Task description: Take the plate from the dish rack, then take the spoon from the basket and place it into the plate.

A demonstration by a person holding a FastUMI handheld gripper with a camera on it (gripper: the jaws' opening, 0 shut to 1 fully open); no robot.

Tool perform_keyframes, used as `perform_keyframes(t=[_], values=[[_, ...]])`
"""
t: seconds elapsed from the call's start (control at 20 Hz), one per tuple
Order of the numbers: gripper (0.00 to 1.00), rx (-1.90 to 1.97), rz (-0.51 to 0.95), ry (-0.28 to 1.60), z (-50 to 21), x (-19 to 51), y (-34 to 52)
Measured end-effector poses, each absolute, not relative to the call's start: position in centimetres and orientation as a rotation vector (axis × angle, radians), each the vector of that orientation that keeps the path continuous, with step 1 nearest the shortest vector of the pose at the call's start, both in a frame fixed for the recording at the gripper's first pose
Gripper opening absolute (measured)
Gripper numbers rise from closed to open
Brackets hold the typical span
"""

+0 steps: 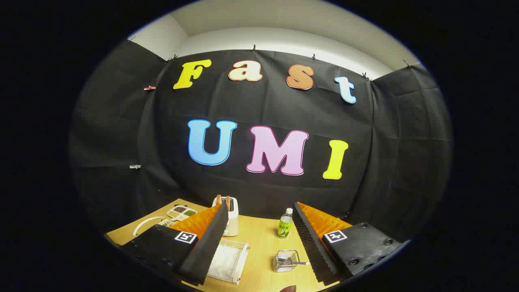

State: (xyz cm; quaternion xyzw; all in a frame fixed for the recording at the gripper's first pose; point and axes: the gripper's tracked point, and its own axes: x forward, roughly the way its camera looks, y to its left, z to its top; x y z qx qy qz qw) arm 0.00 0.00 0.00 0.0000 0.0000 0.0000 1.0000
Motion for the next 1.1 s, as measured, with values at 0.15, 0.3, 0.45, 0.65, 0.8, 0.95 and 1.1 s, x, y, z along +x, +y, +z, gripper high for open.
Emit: perform_keyframes(t=[0.15,0.3,0.45,0.65,0.8,0.95,1.1], values=[[0.98,0.004,-0.001,0.009,-0.3,0.1,0.3],[0.98,0.001,-0.002,0.014,-0.3,0.2,0.5],[0.98,0.0,-0.004,0.017,-0.4,0.3,0.6],[0.98,0.004,-0.007,0.019,-0.5,0.2,0.6],[0.98,0.013,-0.005,0.02,-0.5,0.3,0.6],[0.98,0.018,0.012,0.042,-0.9,0.5,1.0],[0.97,0.006,0.061,0.12,-2.5,1.6,2.5]])
